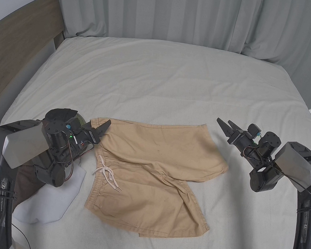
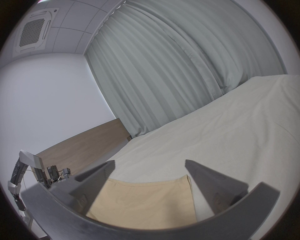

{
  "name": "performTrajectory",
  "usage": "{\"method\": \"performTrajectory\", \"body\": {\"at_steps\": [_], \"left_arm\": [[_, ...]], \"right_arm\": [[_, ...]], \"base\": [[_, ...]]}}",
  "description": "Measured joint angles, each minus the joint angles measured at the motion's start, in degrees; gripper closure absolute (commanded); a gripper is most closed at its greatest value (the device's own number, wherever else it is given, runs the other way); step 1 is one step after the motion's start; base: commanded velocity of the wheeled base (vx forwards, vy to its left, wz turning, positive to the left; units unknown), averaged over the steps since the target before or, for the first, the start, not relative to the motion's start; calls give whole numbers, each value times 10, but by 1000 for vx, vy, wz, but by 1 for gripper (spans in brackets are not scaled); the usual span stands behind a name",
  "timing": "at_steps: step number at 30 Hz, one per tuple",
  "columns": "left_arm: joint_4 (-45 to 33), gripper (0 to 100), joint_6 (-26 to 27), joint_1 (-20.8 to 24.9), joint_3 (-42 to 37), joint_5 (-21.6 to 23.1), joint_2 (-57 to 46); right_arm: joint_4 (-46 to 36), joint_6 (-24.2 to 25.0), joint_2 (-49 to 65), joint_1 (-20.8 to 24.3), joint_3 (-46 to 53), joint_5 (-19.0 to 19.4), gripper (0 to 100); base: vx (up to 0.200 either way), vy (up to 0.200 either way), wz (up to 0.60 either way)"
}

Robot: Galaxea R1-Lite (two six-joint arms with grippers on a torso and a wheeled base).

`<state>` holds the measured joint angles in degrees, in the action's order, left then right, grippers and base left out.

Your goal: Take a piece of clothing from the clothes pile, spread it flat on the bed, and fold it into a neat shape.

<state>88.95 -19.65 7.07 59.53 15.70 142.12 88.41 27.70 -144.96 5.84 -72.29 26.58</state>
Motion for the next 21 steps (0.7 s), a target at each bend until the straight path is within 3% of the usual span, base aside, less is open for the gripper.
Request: {"method": "performTrajectory", "body": {"at_steps": [11, 21], "left_arm": [[0, 0, -11, 5, -16, -1, -1], [0, 0, -13, -8, -132, 33, -66]], "right_arm": [[1, -1, 53, 14, 102, 0, 0], [2, -15, 131, 30, 229, -2, 0]], "base": [[0, 0, 0], [0, 0, 0]]}}
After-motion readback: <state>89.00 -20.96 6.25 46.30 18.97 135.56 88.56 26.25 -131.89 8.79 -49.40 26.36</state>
